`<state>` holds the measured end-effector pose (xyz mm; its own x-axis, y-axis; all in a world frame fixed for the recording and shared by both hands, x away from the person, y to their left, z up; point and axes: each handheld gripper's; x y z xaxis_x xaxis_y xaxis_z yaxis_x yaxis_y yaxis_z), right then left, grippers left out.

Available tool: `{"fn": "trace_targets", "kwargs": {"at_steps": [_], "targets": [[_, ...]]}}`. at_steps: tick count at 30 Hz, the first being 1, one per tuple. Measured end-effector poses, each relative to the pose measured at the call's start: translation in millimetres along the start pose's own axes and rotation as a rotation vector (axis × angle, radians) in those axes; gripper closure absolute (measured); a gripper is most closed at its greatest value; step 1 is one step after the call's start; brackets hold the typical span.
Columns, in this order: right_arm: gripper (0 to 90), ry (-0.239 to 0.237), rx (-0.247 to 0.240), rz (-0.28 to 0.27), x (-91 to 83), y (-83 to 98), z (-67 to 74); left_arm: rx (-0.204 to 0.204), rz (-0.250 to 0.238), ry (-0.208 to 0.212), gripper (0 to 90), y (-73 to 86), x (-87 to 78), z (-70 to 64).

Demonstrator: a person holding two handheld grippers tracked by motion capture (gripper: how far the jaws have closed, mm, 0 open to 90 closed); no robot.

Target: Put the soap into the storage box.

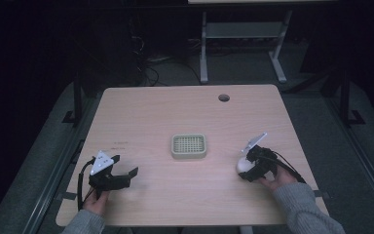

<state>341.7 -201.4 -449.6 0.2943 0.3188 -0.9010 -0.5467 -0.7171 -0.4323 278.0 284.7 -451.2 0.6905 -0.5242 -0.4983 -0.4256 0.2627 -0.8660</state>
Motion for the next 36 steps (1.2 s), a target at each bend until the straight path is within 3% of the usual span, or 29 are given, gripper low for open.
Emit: {"fn": "trace_targets", "kwargs": {"at_steps": [36], "targets": [[23.3,-0.005,-0.014,-0.008,0.1,0.5,-2.5,-0.001,-0.006,-0.010,13.2,-0.5,-1.4,0.1]]}}
Point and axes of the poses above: each handheld gripper's, and its own axes: x roughly forward along the jaws, y roughly out of its underside, z roughly to its left, and after that the axes turned 3 degrees about y, right-handed
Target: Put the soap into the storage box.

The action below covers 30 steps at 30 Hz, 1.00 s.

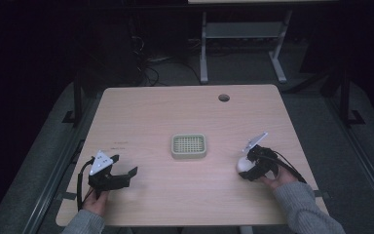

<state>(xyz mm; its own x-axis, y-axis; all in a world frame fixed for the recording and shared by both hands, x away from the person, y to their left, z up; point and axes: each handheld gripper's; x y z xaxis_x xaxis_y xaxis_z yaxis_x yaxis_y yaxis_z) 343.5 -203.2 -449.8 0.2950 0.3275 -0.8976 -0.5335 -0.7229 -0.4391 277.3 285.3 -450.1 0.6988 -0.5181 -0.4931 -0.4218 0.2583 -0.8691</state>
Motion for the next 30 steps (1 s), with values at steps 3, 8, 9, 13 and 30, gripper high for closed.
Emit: {"fn": "trace_targets", "kwargs": {"at_steps": [3,8,9,13,30], "targets": [[23.3,-0.003,0.011,0.002,-0.6,0.1,0.2,-0.001,-0.004,-0.001,13.2,0.0,-0.2,0.1],[23.3,-0.003,0.007,-0.009,-2.1,0.0,0.7,-0.002,-0.005,-0.002,13.2,0.0,-0.2,0.1],[23.3,-0.007,0.006,-0.014,-2.6,0.2,0.1,-0.002,-0.005,-0.002,13.2,0.0,-0.2,0.1],[23.3,-0.005,0.003,-0.012,-3.4,0.6,0.1,-0.002,-0.001,-0.002,13.2,-0.2,-0.7,0.3],[23.3,-0.015,-0.025,-0.034,-18.9,-12.8,5.4,-0.002,-0.007,-0.008,13.1,-0.3,-0.9,0.5]]}}
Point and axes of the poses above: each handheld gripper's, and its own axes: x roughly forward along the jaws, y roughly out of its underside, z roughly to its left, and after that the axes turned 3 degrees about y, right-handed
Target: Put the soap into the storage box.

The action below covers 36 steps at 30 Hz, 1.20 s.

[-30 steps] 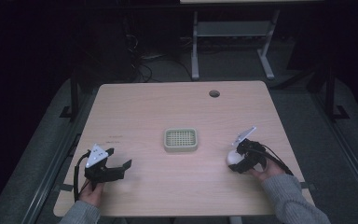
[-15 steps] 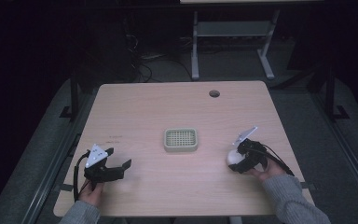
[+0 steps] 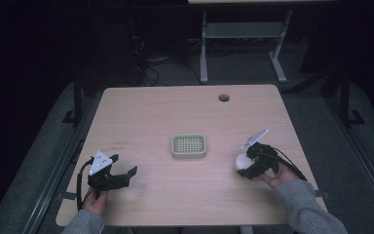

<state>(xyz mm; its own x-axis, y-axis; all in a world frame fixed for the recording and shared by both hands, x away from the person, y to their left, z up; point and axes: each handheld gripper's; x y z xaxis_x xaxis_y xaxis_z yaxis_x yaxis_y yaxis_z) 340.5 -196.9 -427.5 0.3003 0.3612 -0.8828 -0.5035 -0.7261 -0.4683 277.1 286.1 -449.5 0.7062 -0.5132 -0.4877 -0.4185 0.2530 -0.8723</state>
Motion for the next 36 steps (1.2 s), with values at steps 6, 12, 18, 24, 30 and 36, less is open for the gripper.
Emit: {"fn": "trace_targets", "kwargs": {"at_steps": [6,12,18,24,30,36], "targets": [[23.3,0.000,-0.025,0.000,-3.2,-8.8,0.7,-0.005,-0.002,0.000,13.1,-0.1,0.4,-0.1],[23.3,-0.011,-0.033,0.001,-7.3,-19.3,2.2,-0.005,-0.005,0.001,13.2,-0.5,1.1,-0.7],[23.3,-0.010,-0.054,0.005,-10.7,-29.5,2.4,-0.004,-0.009,0.001,13.2,-1.1,2.1,-0.8],[23.3,-0.015,-0.066,0.005,-14.8,-42.2,2.0,-0.007,-0.010,-0.001,13.2,-2.0,2.3,-0.8],[23.3,-0.021,-0.085,0.001,-17.3,-56.5,3.1,-0.007,-0.010,-0.003,13.2,-2.2,2.4,-0.9],[23.3,-0.025,-0.116,0.008,-19.6,-75.4,4.1,-0.003,-0.008,-0.007,13.2,-2.2,2.0,-0.5]]}}
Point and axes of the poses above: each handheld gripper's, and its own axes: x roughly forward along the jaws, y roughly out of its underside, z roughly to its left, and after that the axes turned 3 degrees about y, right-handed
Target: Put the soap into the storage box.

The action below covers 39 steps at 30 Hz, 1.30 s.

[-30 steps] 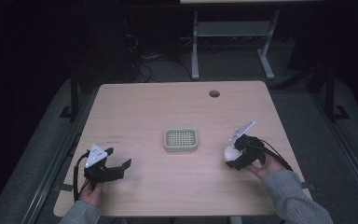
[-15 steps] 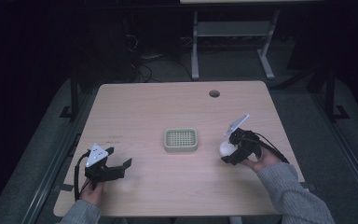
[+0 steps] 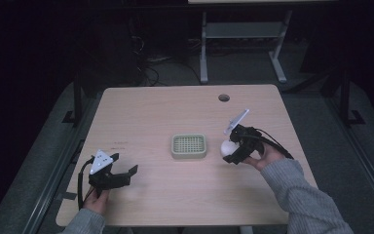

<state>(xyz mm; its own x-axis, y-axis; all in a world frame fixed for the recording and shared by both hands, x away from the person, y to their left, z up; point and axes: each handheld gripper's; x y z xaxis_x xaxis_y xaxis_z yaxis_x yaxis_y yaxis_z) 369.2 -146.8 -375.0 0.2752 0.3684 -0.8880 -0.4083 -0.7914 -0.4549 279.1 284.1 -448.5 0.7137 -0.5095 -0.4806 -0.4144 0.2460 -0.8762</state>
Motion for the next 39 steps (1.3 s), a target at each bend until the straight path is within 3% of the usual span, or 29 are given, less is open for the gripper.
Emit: {"fn": "trace_targets", "kwargs": {"at_steps": [10,39], "targets": [[23.3,-0.017,-0.038,0.015,3.2,-27.9,-1.2,-0.003,0.001,-0.002,13.2,0.4,0.6,0.3],[23.3,-0.061,-0.125,0.067,36.6,-94.3,4.8,0.003,-0.006,-0.010,13.2,-0.6,0.9,1.2]]}}
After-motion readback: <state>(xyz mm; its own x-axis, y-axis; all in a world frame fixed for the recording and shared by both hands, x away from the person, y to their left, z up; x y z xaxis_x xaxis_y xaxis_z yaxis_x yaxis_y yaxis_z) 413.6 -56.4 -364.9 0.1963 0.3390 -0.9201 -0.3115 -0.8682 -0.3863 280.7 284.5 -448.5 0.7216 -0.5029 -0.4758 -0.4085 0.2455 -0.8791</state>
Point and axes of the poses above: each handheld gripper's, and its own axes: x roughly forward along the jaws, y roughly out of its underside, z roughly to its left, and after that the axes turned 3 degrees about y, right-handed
